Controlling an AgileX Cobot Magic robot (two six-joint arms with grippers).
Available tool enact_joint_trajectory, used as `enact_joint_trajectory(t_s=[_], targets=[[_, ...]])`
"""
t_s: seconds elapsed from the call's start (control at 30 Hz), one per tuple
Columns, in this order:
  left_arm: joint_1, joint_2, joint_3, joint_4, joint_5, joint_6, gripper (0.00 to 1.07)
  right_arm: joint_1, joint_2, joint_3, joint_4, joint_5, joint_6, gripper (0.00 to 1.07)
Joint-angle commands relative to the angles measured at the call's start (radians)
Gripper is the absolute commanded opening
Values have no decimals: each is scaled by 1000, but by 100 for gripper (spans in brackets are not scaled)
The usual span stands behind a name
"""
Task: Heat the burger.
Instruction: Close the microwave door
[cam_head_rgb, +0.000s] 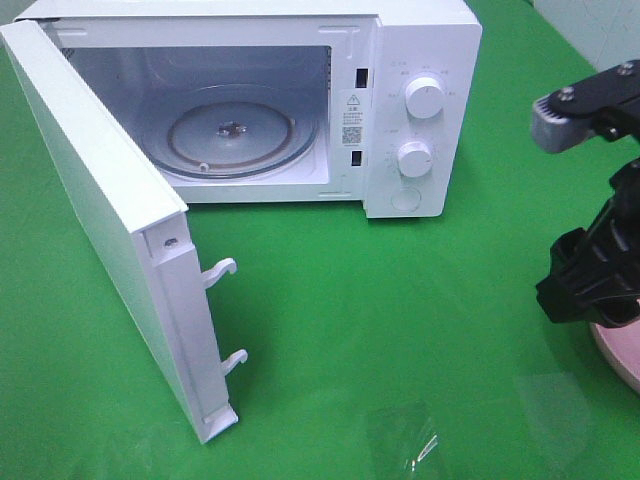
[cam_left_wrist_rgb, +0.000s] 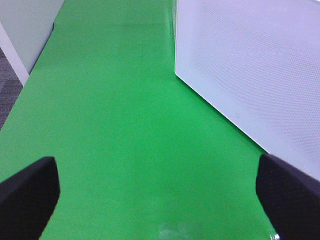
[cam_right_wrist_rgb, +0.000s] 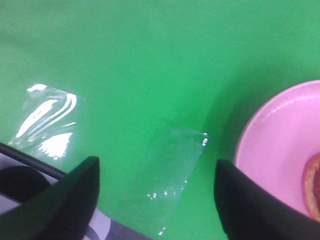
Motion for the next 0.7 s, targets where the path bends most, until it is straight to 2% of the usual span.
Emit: enact_joint_trajectory(t_s=[0.03, 0.23, 0.3, 0.4, 0.7], targets=[[5, -18, 2, 2, 2, -7, 100, 2, -81, -1, 51, 20, -51, 76], [5, -18, 2, 2, 2, -7, 100, 2, -229, 51, 46, 63, -53, 76], [5, -18, 2, 2, 2, -7, 100, 2, -328, 124, 50, 68, -52, 76], [5, -18, 2, 2, 2, -7, 100, 2, -354, 143, 50, 68, -49, 76], [5, -18, 2, 2, 2, -7, 100, 2, -568, 251, 49, 67, -48, 76]])
